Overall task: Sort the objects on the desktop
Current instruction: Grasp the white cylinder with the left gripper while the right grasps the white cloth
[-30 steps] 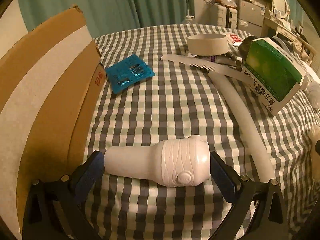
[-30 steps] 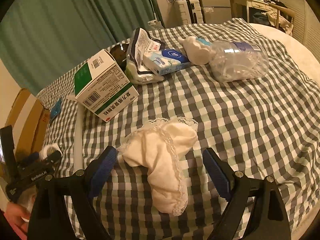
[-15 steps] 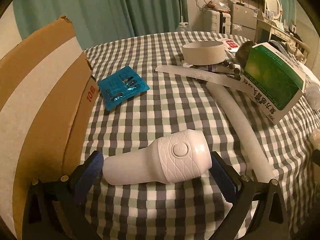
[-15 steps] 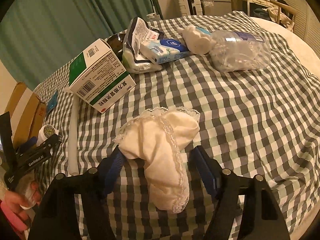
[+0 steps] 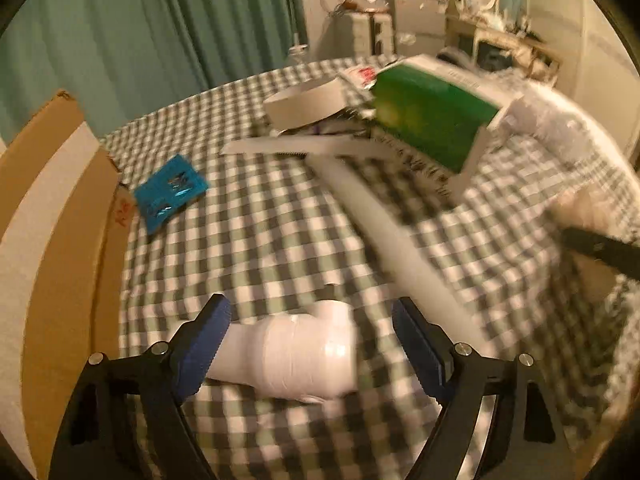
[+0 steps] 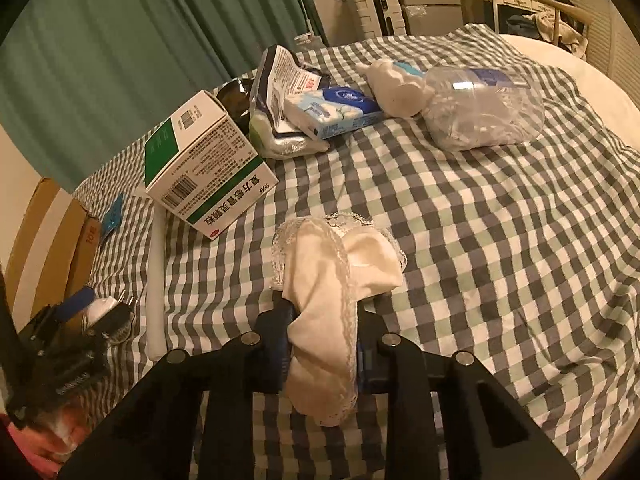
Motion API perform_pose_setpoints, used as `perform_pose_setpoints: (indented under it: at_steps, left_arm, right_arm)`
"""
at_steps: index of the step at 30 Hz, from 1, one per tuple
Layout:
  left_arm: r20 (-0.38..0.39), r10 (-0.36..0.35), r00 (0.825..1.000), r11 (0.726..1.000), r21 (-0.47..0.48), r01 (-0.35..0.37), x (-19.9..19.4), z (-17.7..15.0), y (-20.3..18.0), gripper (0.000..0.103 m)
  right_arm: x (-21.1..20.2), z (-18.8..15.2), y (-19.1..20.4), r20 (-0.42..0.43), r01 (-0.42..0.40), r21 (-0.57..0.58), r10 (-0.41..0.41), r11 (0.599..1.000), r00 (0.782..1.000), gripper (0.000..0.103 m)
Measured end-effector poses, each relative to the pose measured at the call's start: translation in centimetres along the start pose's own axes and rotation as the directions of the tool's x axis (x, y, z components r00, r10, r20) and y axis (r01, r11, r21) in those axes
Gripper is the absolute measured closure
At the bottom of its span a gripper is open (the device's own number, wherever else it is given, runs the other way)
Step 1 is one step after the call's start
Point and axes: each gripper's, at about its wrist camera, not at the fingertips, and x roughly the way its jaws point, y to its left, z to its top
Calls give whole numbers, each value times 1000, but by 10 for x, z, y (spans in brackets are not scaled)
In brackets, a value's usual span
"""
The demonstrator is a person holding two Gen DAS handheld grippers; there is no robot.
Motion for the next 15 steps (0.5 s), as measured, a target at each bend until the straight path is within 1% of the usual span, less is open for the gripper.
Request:
perform_pose_setpoints:
  at_steps: [1, 2, 4, 7, 9, 11, 13, 14, 15]
  left_arm:
    - [-6, 24, 1000, 1000, -5, -24, 1, 0, 2, 15]
    - [-9, 42, 999, 999, -16, -43, 1, 1, 5, 9]
    - [-13, 62, 998, 996, -57, -63, -4, 0, 14, 3]
    - [-7, 42, 999, 990, -136, -42, -11, -4, 28, 0]
    - [-18, 17, 1000, 987, -162, -19, -5, -5, 36, 0]
    - [-71, -19, 997, 979, -204, 4, 10, -6, 45, 0]
    - [-149, -72, 986, 970, -239, 35, 30, -9, 52, 0]
    - [-172, -85, 981, 968, -248, 40, 37, -11, 53, 0]
    - [-136, -74, 988, 969, -242, 40, 35, -11, 52, 0]
  right_arm:
    - [0, 0, 0, -3, -2, 0, 2, 1000, 1000, 80]
    - [0, 0, -1, -2, -1, -1, 1, 1000, 1000, 80]
    - [0, 0, -1, -3, -4, 3, 4, 1000, 1000, 80]
    - [0, 0, -3, -9, -20, 22, 21, 1000, 1000, 79]
    - [0, 0, -4, -12, -28, 30, 29, 999, 1000, 78]
    - [-2, 0, -5, -13, -39, 37, 39, 999, 999, 78]
    - [-3, -1, -7, -17, -49, 46, 50, 998, 999, 78]
    - [-3, -2, -7, -19, -54, 50, 55, 997, 998, 78]
    - [-3, -2, -8, -18, -59, 54, 61, 997, 998, 78]
